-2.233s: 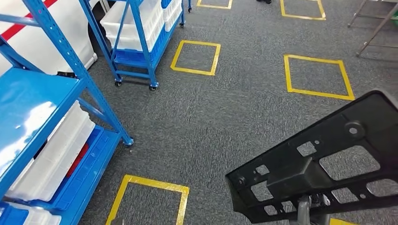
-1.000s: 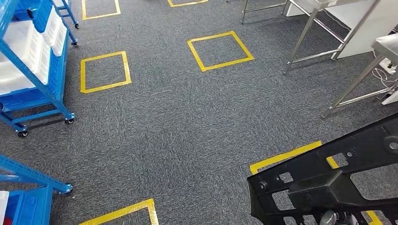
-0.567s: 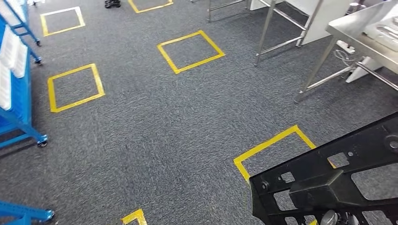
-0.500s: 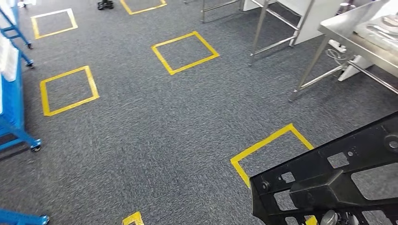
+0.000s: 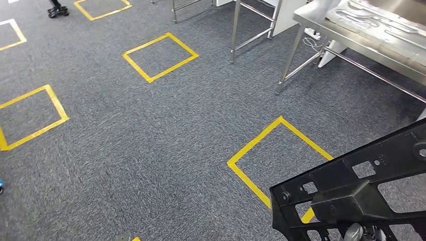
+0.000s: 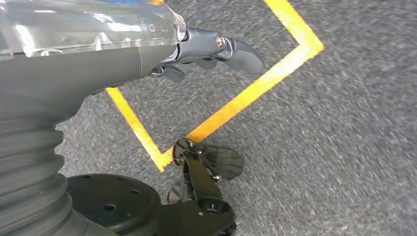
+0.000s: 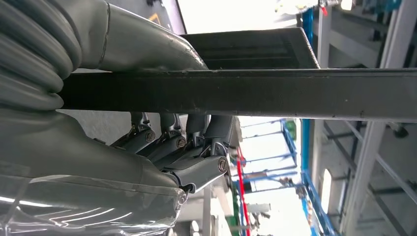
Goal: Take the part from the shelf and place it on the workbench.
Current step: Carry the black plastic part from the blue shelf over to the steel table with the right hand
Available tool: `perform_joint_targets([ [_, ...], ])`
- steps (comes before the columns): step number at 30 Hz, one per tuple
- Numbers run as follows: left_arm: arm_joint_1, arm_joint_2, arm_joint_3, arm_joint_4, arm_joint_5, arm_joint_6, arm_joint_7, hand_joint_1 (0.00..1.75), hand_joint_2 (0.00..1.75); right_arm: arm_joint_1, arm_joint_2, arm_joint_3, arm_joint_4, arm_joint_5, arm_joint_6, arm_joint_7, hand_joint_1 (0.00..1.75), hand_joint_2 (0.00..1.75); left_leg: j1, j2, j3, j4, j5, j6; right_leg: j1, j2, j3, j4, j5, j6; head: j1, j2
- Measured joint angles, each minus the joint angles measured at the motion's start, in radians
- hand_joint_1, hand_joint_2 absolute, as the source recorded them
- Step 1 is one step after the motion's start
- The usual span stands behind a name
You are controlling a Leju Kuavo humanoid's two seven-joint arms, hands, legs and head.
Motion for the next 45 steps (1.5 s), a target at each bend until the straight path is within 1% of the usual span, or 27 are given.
perform_joint_targets([
  [2,-0.001,0.000,0.000,0.000,0.000,-0.001,0.000,0.00,1.75,-0.002,0.000,0.000,-0.003,0.003,-0.001,0.000,1.75,1.75,-0.004,0.020,0.006,0.000,-0.005,-0.010,0.010,-0.018,0.020,-0.044,0.003,-0.012,0.000,0.000],
  [4,-0.004,0.000,0.000,0.000,-0.001,-0.002,0.000,0.00,1.75,0.000,0.000,0.000,-0.007,0.006,-0.004,0.000,1.75,1.75,-0.003,0.035,0.012,-0.001,-0.010,-0.019,0.007,0.009,0.019,-0.049,0.008,-0.023,0.000,0.000],
  [6,-0.005,0.000,0.000,0.000,-0.002,-0.003,0.000,0.00,1.75,0.000,0.000,-0.001,-0.009,0.010,-0.010,-0.001,1.75,1.75,0.000,-0.002,0.002,0.033,-0.038,-0.030,-0.001,0.033,0.021,-0.058,0.015,-0.035,-0.001,0.000],
  [8,-0.003,0.000,0.000,0.000,-0.002,-0.005,0.001,0.00,1.75,0.000,0.000,0.001,-0.009,0.027,-0.034,-0.001,1.75,1.75,0.003,-0.062,-0.048,0.150,-0.102,-0.037,-0.004,0.056,0.021,-0.060,0.019,-0.042,-0.001,0.000],
  [10,-0.001,0.000,0.000,0.000,-0.001,-0.009,0.004,0.00,1.75,0.000,-0.001,0.004,-0.005,0.061,-0.082,0.000,1.75,1.75,0.005,-0.081,-0.108,0.276,-0.147,-0.042,-0.004,0.083,0.020,-0.059,0.020,-0.045,-0.001,0.000],
  [11,0.001,0.000,0.000,0.000,0.000,-0.011,0.005,0.00,1.75,0.001,-0.002,0.006,-0.002,0.082,-0.110,0.000,1.75,1.75,0.006,-0.082,-0.121,0.295,-0.141,-0.044,-0.004,0.097,0.021,-0.058,0.020,-0.045,-0.001,0.000],
  [12,0.001,0.000,0.000,0.000,0.000,-0.013,0.005,0.00,1.75,0.001,-0.003,0.007,0.000,0.100,-0.133,0.001,1.75,1.75,0.009,-0.083,-0.113,0.270,-0.113,-0.045,-0.005,0.112,0.022,-0.056,0.019,-0.044,-0.001,0.000],
  [13,0.001,0.000,0.000,0.000,0.000,-0.016,0.006,0.00,1.75,0.001,-0.004,0.009,0.002,0.113,-0.152,0.002,1.75,1.75,0.011,-0.088,-0.090,0.210,-0.072,-0.045,-0.006,0.125,0.024,-0.053,0.018,-0.041,-0.001,0.000],
  [15,0.001,0.000,0.000,0.000,0.000,-0.018,0.006,0.00,1.75,0.000,-0.006,0.014,0.004,0.126,-0.170,0.002,1.75,1.75,0.017,-0.120,-0.037,0.076,-0.012,-0.043,-0.007,0.147,0.020,-0.042,0.013,-0.032,-0.001,0.000],
  [17,-0.002,0.000,0.000,0.001,-0.001,-0.020,0.006,0.00,1.75,-0.001,-0.008,0.017,0.005,0.133,-0.180,0.003,1.75,1.75,0.016,-0.145,-0.018,0.022,0.000,-0.033,-0.008,0.161,0.011,-0.035,0.013,-0.019,-0.001,0.000],
  [19,-0.006,0.000,0.000,0.001,-0.001,-0.021,0.006,0.00,1.75,-0.001,-0.015,0.022,0.007,0.151,-0.209,0.006,1.75,1.75,0.014,-0.138,-0.019,0.017,0.002,-0.017,-0.010,0.168,0.005,-0.035,0.016,-0.005,-0.001,0.000],
  [21,-0.006,0.000,0.000,0.001,-0.003,-0.026,0.006,0.00,1.75,-0.007,-0.043,0.037,0.009,0.184,-0.293,0.016,1.75,1.75,0.014,-0.126,-0.016,0.009,0.007,-0.001,-0.010,0.135,-0.008,-0.008,-0.003,0.006,-0.001,0.000],
  [23,-0.004,0.000,-0.002,0.001,-0.006,-0.034,0.008,0.00,1.75,-0.030,-0.091,0.061,0.011,0.220,-0.398,0.039,1.75,1.75,0.014,-0.113,-0.016,0.005,0.009,0.009,-0.010,0.090,-0.057,0.092,-0.057,0.013,0.000,0.000],
  [25,-0.002,0.001,-0.004,0.001,-0.009,-0.040,0.014,0.00,1.75,-0.072,-0.149,0.077,0.016,0.244,-0.454,0.082,1.75,1.75,0.011,-0.099,-0.017,0.005,0.007,0.012,-0.012,0.076,-0.121,0.215,-0.103,0.018,0.000,0.000],
  [26,-0.002,0.001,-0.006,0.001,-0.012,-0.043,0.016,0.00,1.75,-0.101,-0.182,0.080,0.022,0.252,-0.464,0.109,1.75,1.75,0.010,-0.093,-0.016,0.005,0.006,0.012,-0.012,0.074,-0.137,0.242,-0.101,0.020,0.000,0.000],
  [27,-0.003,0.002,-0.008,0.001,-0.015,-0.043,0.019,0.00,1.75,-0.136,-0.216,0.083,0.030,0.260,-0.465,0.136,1.75,1.75,0.010,-0.088,-0.014,0.005,0.004,0.011,-0.012,0.073,-0.131,0.228,-0.080,0.020,0.000,0.000],
  [29,-0.009,0.002,-0.011,0.001,-0.019,-0.045,0.022,0.00,1.75,-0.227,-0.287,0.087,0.055,0.278,-0.457,0.186,1.75,1.75,0.009,-0.080,-0.006,0.005,0.000,0.008,-0.011,0.071,-0.068,0.098,-0.005,0.014,0.000,0.000],
  [30,-0.013,0.002,-0.013,0.001,-0.019,-0.046,0.024,0.00,1.75,-0.277,-0.318,0.090,0.072,0.284,-0.451,0.208,1.75,1.75,0.007,-0.077,-0.004,0.005,-0.003,0.005,-0.008,0.069,-0.035,0.029,0.019,0.009,0.000,0.000],
  [32,-0.020,0.002,-0.014,0.000,-0.019,-0.049,0.027,0.00,1.75,-0.376,-0.372,0.096,0.109,0.293,-0.441,0.242,1.75,1.75,0.005,-0.073,-0.005,0.005,-0.005,-0.002,-0.002,0.067,-0.004,-0.039,0.029,-0.001,0.000,0.000],
  [36,-0.027,0.003,-0.016,0.000,-0.019,-0.053,0.038,0.00,1.75,-0.547,-0.456,0.122,0.189,0.303,-0.404,0.286,1.75,1.75,0.003,-0.076,-0.010,0.024,-0.018,-0.020,-0.006,0.068,0.009,-0.055,0.022,-0.021,-0.001,0.000],
  [37,-0.027,0.004,-0.017,0.000,-0.019,-0.055,0.041,0.00,1.75,-0.589,-0.473,0.134,0.212,0.307,-0.386,0.294,1.75,1.75,0.002,-0.079,-0.028,0.063,-0.033,-0.023,-0.009,0.068,0.017,-0.060,0.020,-0.028,-0.001,0.000],
  [39,-0.027,0.005,-0.018,0.000,-0.019,-0.058,0.047,0.00,1.75,-0.665,-0.497,0.166,0.259,0.324,-0.357,0.312,1.75,1.75,0.004,-0.083,-0.110,0.202,-0.080,-0.026,-0.009,0.068,0.030,-0.062,0.010,-0.037,-0.001,0.000],
  [40,-0.026,0.005,-0.018,0.000,-0.019,-0.060,0.049,0.00,1.75,-0.691,-0.506,0.183,0.279,0.334,-0.350,0.320,1.75,1.75,0.004,-0.083,-0.155,0.267,-0.093,-0.028,-0.008,0.069,0.037,-0.062,0.003,-0.039,-0.001,0.000],
  [41,-0.025,0.006,-0.018,0.000,-0.019,-0.060,0.051,0.00,1.75,-0.709,-0.513,0.198,0.296,0.344,-0.347,0.327,1.75,1.75,0.004,-0.083,-0.191,0.307,-0.091,-0.029,-0.006,0.070,0.046,-0.062,-0.005,-0.039,-0.001,0.000],
  [42,-0.023,0.006,-0.019,0.000,-0.018,-0.060,0.052,0.00,1.75,-0.720,-0.519,0.211,0.310,0.351,-0.346,0.333,1.75,1.75,0.004,-0.083,-0.207,0.306,-0.065,-0.028,-0.006,0.071,0.057,-0.062,-0.014,-0.038,-0.001,0.000],
  [43,-0.021,0.006,-0.019,0.000,-0.018,-0.061,0.052,0.00,1.75,-0.728,-0.523,0.221,0.321,0.356,-0.345,0.336,1.75,1.75,0.004,-0.083,-0.202,0.262,-0.018,-0.026,-0.005,0.072,0.072,-0.062,-0.025,-0.036,-0.001,0.000],
  [45,-0.018,0.008,-0.019,0.000,-0.018,-0.061,0.052,0.00,1.75,-0.745,-0.530,0.237,0.339,0.361,-0.346,0.339,1.75,1.75,0.002,-0.084,-0.161,0.129,0.077,-0.018,-0.004,0.071,0.100,-0.062,-0.048,-0.030,-0.001,0.000],
])
